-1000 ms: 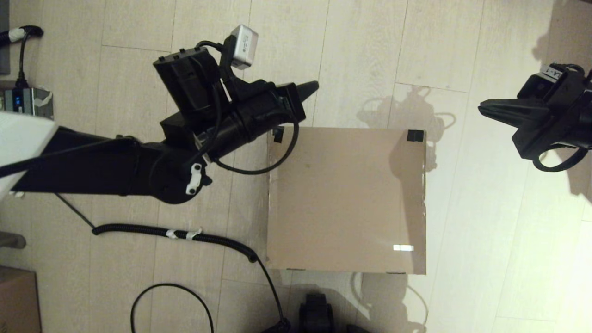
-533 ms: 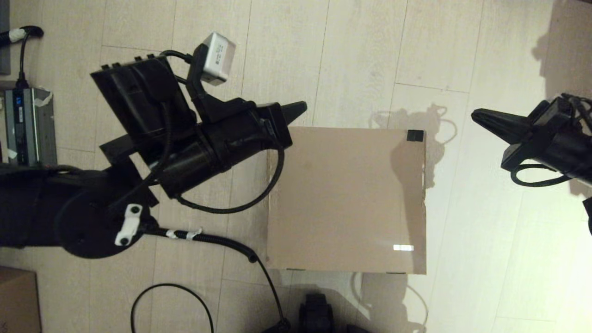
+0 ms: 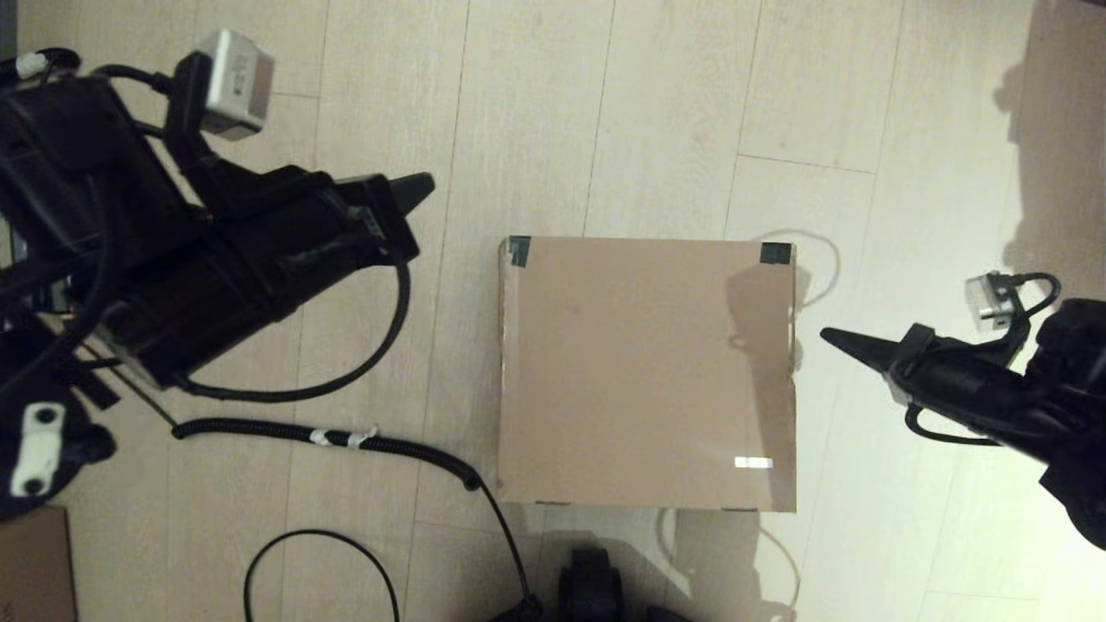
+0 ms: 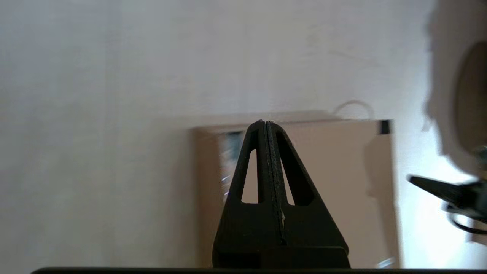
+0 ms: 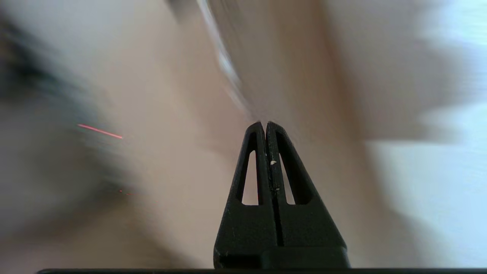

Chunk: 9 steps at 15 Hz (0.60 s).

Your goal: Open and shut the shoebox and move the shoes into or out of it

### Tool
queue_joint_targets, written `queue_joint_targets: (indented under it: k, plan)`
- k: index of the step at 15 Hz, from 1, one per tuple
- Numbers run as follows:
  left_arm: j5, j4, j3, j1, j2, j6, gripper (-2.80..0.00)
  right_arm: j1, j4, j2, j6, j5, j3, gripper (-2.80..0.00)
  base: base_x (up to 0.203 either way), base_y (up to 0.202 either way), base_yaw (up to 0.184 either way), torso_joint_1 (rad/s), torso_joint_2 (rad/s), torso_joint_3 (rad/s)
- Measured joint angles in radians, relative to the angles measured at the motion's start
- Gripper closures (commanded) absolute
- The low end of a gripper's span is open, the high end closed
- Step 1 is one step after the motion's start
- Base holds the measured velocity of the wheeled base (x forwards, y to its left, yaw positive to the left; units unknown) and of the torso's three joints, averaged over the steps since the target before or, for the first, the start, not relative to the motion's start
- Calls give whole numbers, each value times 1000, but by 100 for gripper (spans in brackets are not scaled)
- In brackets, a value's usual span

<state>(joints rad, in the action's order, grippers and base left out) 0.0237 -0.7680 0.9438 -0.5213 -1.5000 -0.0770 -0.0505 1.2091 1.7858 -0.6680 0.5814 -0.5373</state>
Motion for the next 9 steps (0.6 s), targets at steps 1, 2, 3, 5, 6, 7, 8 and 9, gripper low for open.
queue_joint_targets:
  k: [1,2,3,5,6,7,8,9]
  plan:
    - [8,20,-49,29,55,8,0,36,-87,-33,171,-112,27,0,0,0,0,0,0,0]
    - [13,35,-100,59,112,15,0,69,-155,-72,321,-230,51,0,0,0,0,0,0,0]
    - [15,53,-157,102,173,25,0,96,-200,-120,454,-337,77,0,0,0,0,0,0,0]
    - [17,88,-296,268,307,52,0,133,-245,-254,673,-494,137,0,0,0,0,0,0,0]
    - [17,105,-371,342,376,60,0,141,-261,-329,739,-530,165,0,0,0,0,0,0,0]
    - [14,128,-458,420,457,67,0,148,-285,-423,781,-553,197,0,0,0,0,0,0,0]
    - [10,158,-540,477,537,71,0,151,-320,-523,798,-571,226,0,0,0,0,0,0,0]
    - [-1,192,-615,514,613,74,0,152,-370,-630,808,-584,256,0,0,0,0,0,0,0]
